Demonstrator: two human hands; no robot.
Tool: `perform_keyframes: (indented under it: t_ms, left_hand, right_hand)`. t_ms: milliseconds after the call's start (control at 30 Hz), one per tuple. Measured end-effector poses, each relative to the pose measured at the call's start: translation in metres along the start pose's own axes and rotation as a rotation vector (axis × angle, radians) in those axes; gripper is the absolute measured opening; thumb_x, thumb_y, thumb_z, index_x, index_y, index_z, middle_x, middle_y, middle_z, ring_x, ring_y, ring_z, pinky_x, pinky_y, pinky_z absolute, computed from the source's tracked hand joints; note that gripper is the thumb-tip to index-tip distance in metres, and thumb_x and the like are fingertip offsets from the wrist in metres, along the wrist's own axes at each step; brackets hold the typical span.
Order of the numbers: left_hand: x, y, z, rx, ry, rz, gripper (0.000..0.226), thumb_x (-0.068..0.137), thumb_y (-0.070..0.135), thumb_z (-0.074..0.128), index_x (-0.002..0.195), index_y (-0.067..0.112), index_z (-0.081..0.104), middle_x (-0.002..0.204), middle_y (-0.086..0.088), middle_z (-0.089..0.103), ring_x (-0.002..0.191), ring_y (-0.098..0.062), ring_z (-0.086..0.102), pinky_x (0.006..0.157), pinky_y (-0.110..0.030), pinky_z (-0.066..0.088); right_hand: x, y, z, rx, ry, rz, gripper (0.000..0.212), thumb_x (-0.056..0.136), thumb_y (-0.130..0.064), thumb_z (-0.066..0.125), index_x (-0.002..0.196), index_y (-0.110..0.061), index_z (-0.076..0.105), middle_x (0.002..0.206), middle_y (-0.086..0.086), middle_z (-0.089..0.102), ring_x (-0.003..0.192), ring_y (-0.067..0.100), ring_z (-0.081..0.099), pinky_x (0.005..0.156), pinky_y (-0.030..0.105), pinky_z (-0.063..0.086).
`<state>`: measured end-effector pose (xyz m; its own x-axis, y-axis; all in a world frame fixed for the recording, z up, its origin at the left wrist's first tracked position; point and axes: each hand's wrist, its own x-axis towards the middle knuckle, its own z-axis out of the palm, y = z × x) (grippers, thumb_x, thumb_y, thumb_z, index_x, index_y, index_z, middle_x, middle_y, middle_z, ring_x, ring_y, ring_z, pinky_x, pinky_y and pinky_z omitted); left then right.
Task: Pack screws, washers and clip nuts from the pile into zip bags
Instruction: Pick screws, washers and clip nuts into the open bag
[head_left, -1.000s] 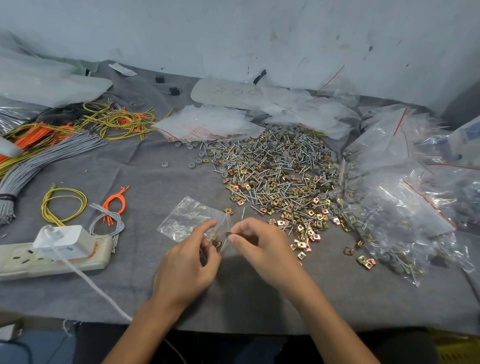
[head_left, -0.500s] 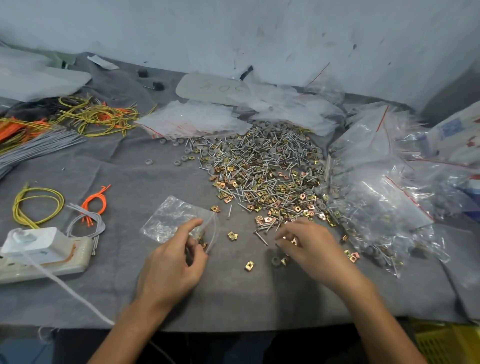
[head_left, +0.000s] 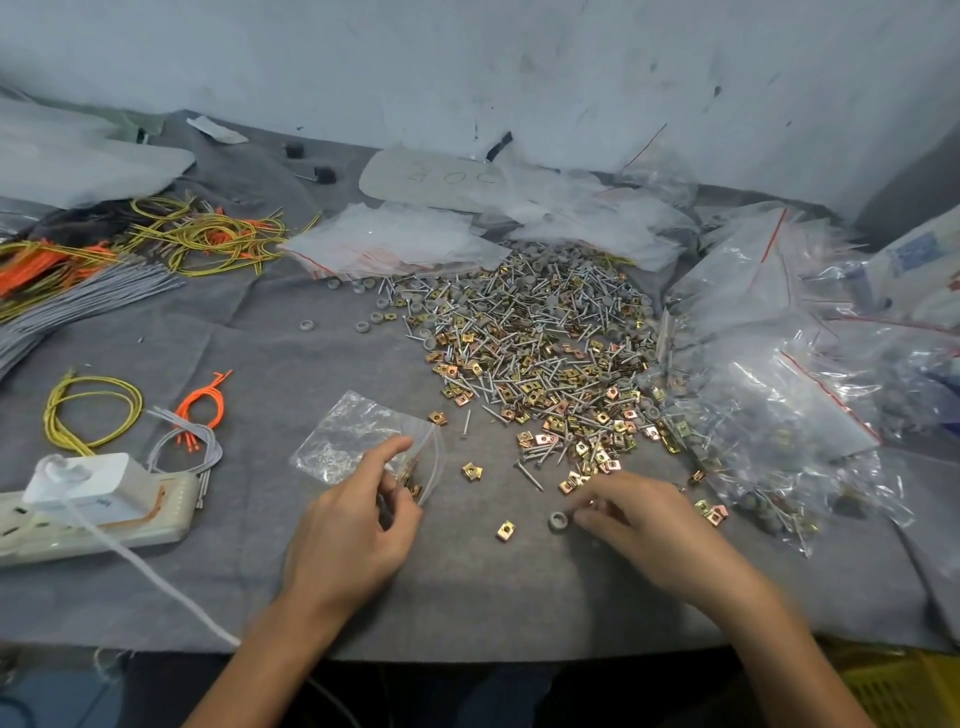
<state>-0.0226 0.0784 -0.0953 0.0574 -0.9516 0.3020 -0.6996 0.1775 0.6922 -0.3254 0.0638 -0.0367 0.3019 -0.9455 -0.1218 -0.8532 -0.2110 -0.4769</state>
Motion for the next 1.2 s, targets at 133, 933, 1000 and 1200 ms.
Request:
perform_keyframes:
  t_ms: [133, 933, 1000, 1200]
  left_hand:
    - [0.000, 0.001, 0.000, -0.004, 0.003, 0.005, 0.051, 0.081, 0.039, 0.050, 0.132, 0.043, 0.048, 0.087, 0.019, 0.058, 0.059, -0.004, 0.054, 0.054, -0.035, 0.050]
    - [-0.001, 0.011, -0.007, -0.043, 0.042, 0.008, 0.052, 0.080, 0.028, 0.056, 0.130, 0.041, 0.051, 0.078, 0.019, 0.057, 0.053, -0.004, 0.046, 0.054, -0.035, 0.047]
    - [-0.001, 0.012, -0.008, -0.089, 0.087, -0.018, 0.049, 0.081, 0.027, 0.057, 0.128, 0.040, 0.053, 0.078, 0.016, 0.057, 0.053, -0.005, 0.047, 0.055, -0.037, 0.048]
    - [0.004, 0.018, -0.010, -0.086, 0.314, -0.036, 0.028, 0.081, 0.021, 0.062, 0.106, 0.021, 0.073, 0.060, 0.014, 0.052, 0.059, -0.001, 0.049, 0.062, -0.008, 0.038]
  right_hand:
    - [0.004, -0.016, 0.000, 0.213, 0.205, -0.041, 0.012, 0.099, -0.028, 0.062, 0.089, -0.033, 0.061, 0.081, -0.013, 0.063, 0.078, 0.005, 0.058, 0.065, 0.018, 0.041]
    - [0.057, -0.129, 0.065, 0.121, 0.276, -0.190, 0.012, 0.094, -0.032, 0.060, 0.096, -0.029, 0.048, 0.097, -0.006, 0.070, 0.092, 0.025, 0.063, 0.072, 0.041, 0.049]
    - [0.057, -0.125, 0.063, 0.132, 0.196, -0.214, 0.010, 0.098, -0.033, 0.055, 0.101, -0.030, 0.047, 0.103, -0.004, 0.071, 0.098, 0.030, 0.063, 0.077, 0.044, 0.050]
    - [0.054, -0.118, 0.063, 0.089, 0.062, -0.367, 0.024, 0.099, -0.013, 0.048, 0.121, -0.015, 0.058, 0.119, 0.007, 0.067, 0.110, 0.033, 0.057, 0.091, 0.045, 0.045]
